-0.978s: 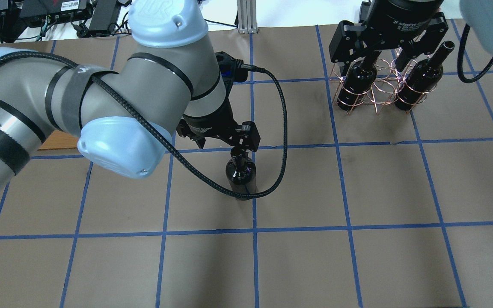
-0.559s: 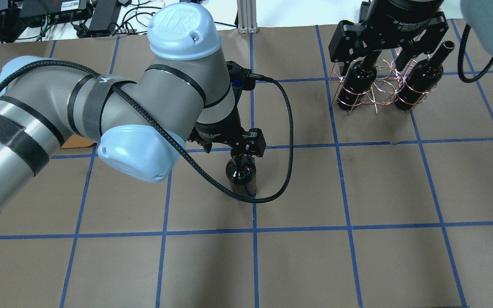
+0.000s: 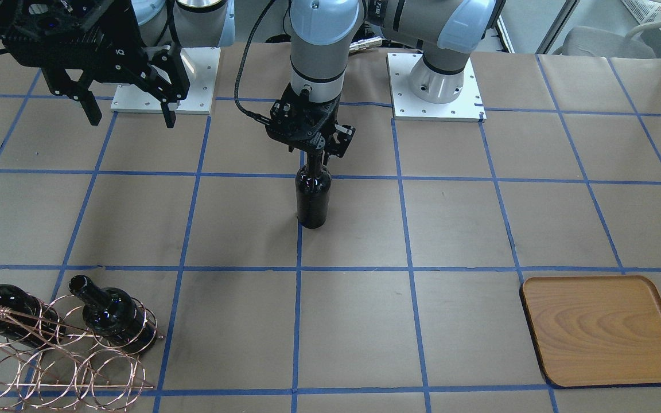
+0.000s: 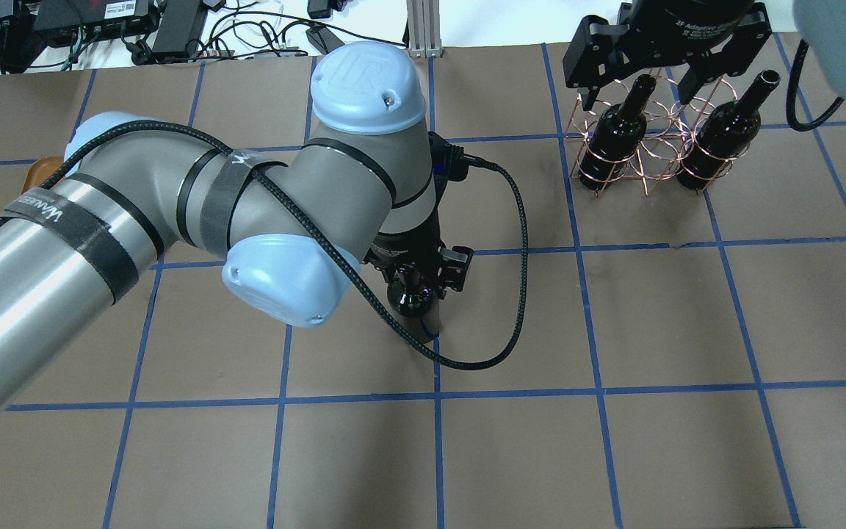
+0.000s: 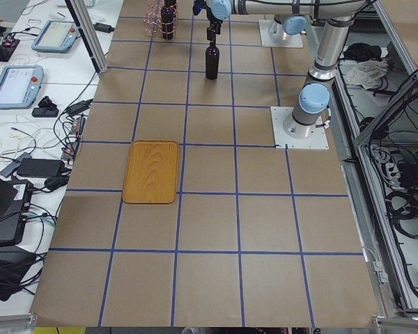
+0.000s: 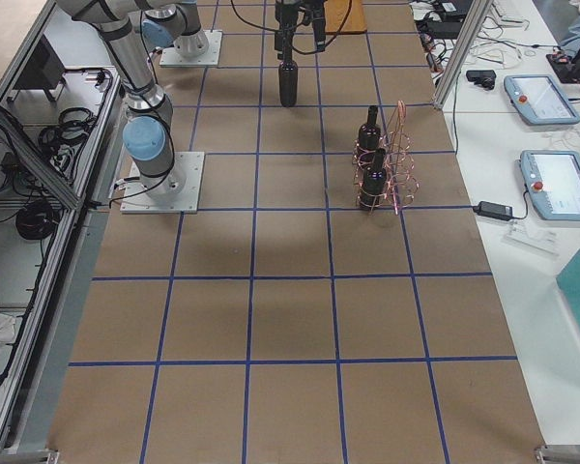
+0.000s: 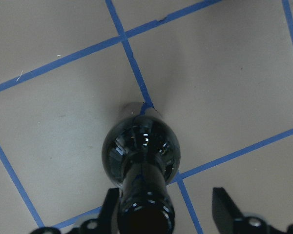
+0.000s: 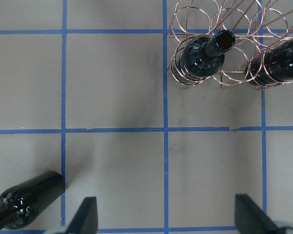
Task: Take wine from basket and place on tray
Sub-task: 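Close the left gripper around the bottle neck and lift it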
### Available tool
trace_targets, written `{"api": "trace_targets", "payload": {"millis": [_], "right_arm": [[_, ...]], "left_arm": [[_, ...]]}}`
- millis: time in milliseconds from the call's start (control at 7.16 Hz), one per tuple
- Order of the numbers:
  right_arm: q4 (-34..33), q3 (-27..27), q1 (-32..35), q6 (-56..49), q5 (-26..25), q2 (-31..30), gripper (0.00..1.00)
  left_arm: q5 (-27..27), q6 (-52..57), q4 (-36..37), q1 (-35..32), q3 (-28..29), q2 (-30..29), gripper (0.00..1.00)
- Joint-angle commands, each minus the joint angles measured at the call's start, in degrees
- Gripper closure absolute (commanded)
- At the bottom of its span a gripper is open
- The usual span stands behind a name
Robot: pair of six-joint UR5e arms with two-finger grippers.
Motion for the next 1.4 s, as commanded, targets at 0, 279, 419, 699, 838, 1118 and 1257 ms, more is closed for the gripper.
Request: {"api": "trace_targets", "payload": {"millis": [0,279,419,699,838,1118,1257], "right_arm": [[-0.21,0.0,0.0,0.01,-0.03,0.07,0.0],[-0.21,0.0,0.0,0.01,-0.03,0.07,0.0],[-0.21,0.0,0.0,0.01,-0.03,0.16,0.0],[-0.21,0.0,0.0,0.01,-0.03,0.16,0.0],[-0.21,0.0,0.0,-0.08,-0.03,0.16,0.0],[-0.21,0.0,0.0,-0.08,-0.03,0.16,0.0],[-0.21,0.0,0.0,-0.08,-0.03,0.16,0.0]], "left_arm": [[0.25,0.58,-0.04,-0.01,-0.5,0.06,0.63],[2.01,0.76,0.04,0.17,-0.33,-0.03,0.85],[2.01,0.67,0.13,0.26,-0.15,-0.03,1.0],[2.19,0.06,-1.18,0.61,0.2,1.54,0.64],[2.19,-0.03,-1.62,0.7,0.2,1.81,0.01],[2.19,-0.03,-2.24,0.7,0.29,1.82,0.0],[1.93,-0.03,-1.63,0.79,0.38,1.56,0.0]]}}
